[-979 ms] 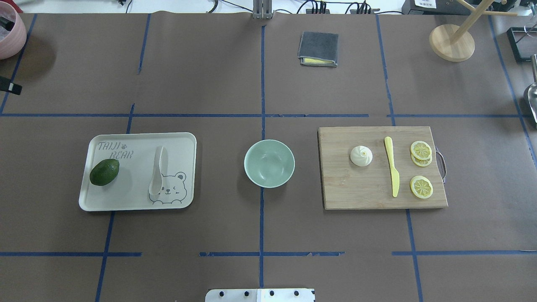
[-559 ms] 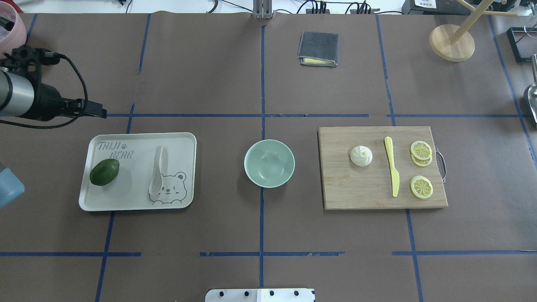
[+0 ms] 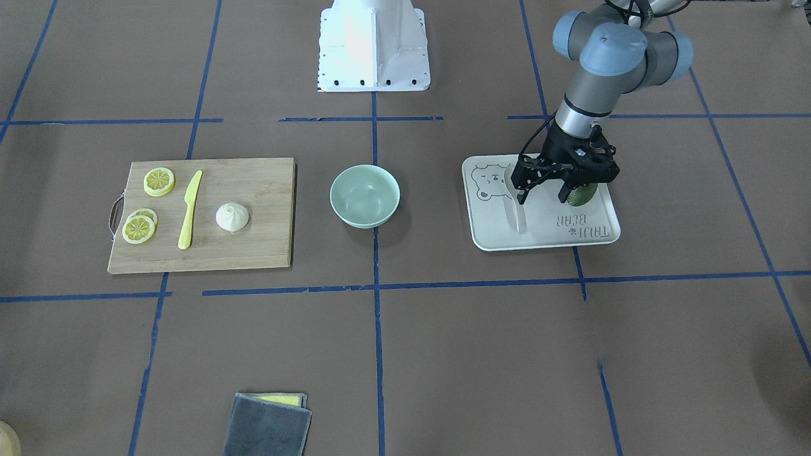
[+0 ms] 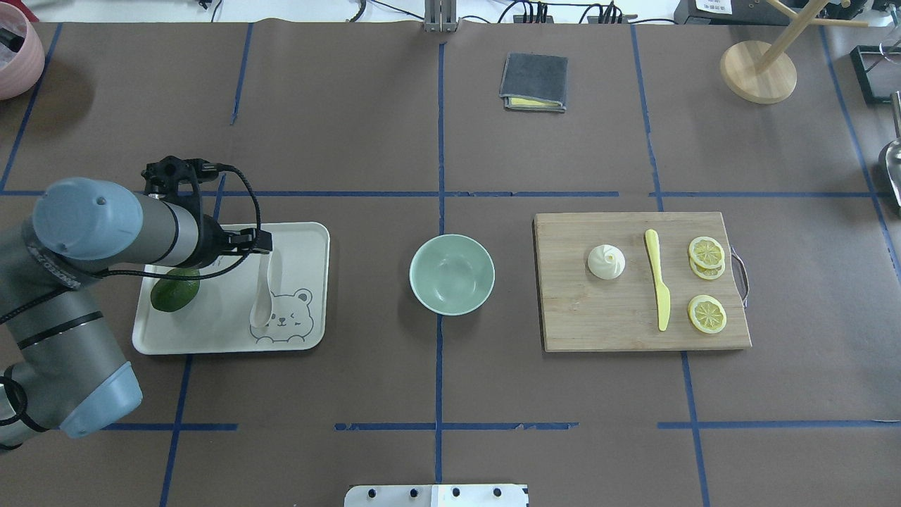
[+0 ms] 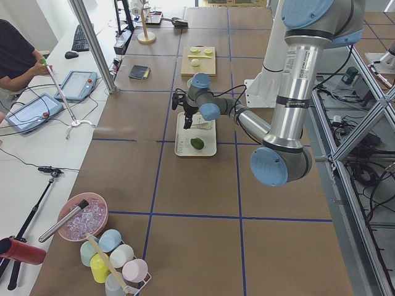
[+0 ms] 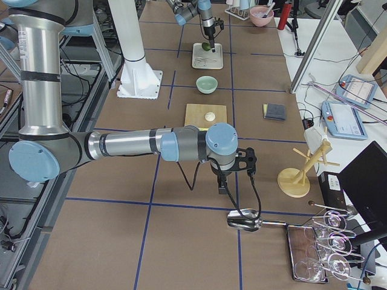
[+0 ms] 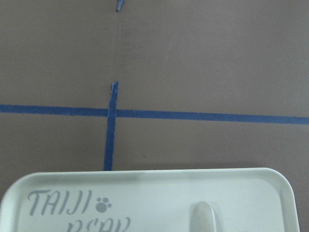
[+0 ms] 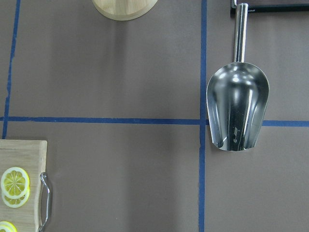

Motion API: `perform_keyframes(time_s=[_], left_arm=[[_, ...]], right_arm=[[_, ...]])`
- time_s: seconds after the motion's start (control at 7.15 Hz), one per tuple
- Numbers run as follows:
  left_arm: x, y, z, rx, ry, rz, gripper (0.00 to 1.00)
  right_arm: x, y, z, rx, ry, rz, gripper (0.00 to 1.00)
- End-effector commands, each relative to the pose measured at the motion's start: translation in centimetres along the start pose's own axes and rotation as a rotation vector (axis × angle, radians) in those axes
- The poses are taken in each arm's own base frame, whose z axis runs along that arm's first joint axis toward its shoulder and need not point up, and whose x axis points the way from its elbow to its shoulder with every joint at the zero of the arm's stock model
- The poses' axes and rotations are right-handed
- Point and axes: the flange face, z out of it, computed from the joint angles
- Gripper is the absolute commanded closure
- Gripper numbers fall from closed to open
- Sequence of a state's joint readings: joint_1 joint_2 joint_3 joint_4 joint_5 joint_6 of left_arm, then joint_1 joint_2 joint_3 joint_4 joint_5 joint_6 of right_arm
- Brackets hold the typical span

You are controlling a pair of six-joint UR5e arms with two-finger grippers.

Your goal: Put spoon and bun in bowl

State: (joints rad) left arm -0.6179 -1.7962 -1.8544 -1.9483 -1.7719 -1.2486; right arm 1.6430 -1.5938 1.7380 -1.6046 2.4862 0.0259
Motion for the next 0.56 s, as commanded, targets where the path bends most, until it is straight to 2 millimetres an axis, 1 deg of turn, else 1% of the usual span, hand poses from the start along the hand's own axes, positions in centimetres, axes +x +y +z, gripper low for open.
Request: perform_keyframes(time_s=[0.0, 0.14, 0.28, 0.42], left_arm=[[1.2, 0.7, 1.6, -0.009, -0.020, -0.011, 0.17], [0.9, 0.6, 2.9, -0.016, -0.037, -0.011, 0.18], [1.7, 0.5, 3.2, -0.017, -0.031, -0.009, 0.22], [1.8, 0.7, 3.4, -0.021, -0.034, -0.007, 0.27]], right_arm=[[-0.2, -0.1, -0.1, 0.003, 0.000, -0.002, 0.00], [-0.3, -0.2, -0.2, 0.004, -0.002, 0.003, 0.00], [-0.3, -0.2, -0.2, 0.005, -0.002, 0.002, 0.00], [-0.5, -0.2, -0.2, 0.005, -0.002, -0.002, 0.00]])
